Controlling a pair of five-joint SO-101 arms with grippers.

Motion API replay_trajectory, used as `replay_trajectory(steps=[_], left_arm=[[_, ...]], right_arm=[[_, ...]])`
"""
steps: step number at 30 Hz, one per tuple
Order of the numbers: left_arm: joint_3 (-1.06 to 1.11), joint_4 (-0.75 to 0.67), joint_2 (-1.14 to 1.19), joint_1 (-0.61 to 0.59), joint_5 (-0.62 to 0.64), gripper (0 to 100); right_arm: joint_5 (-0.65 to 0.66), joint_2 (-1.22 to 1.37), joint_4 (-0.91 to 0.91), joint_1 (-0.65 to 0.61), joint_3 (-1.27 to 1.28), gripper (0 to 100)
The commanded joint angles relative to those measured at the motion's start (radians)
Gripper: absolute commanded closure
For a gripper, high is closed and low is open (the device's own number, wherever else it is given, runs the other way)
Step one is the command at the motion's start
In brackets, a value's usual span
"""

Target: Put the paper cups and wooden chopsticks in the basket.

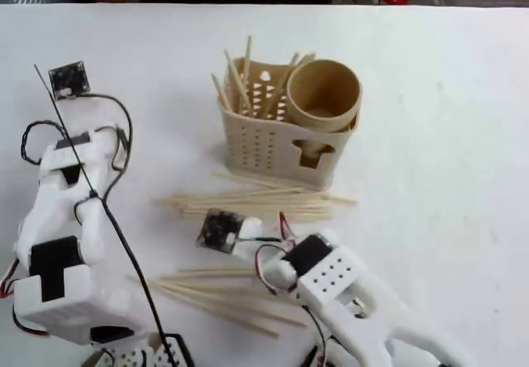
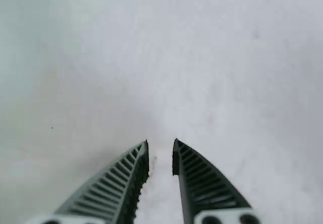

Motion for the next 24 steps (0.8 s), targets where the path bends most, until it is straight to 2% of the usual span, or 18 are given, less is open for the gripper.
replay_trajectory(steps=[1,4,7,10,13,19,24], left_arm=[[-0.051,-0.008,-0.007,0.015,0.005,90],[-0.049,-0.008,-0.007,0.015,0.005,90],[-0.049,-0.008,-0.007,0.015,0.005,90],[-0.051,-0.008,-0.007,0.015,0.005,90],[-0.051,-0.008,-0.007,0.016,0.005,90],[-0.052,-0.008,-0.007,0.016,0.005,90],[-0.052,-0.008,-0.007,0.016,0.005,90]], right_arm=[[0.021,0.036,-0.099,-0.005,-0.035,96.6],[0.035,0.067,-0.056,0.024,-0.035,96.3],[0.132,0.108,0.002,0.018,-0.012,92.0],[0.135,0.130,-0.104,0.021,0.075,84.1],[0.133,0.099,-0.104,0.044,0.078,79.3],[0.141,0.081,-0.188,0.122,0.117,85.0],[0.141,0.079,-0.196,0.120,0.123,96.7]])
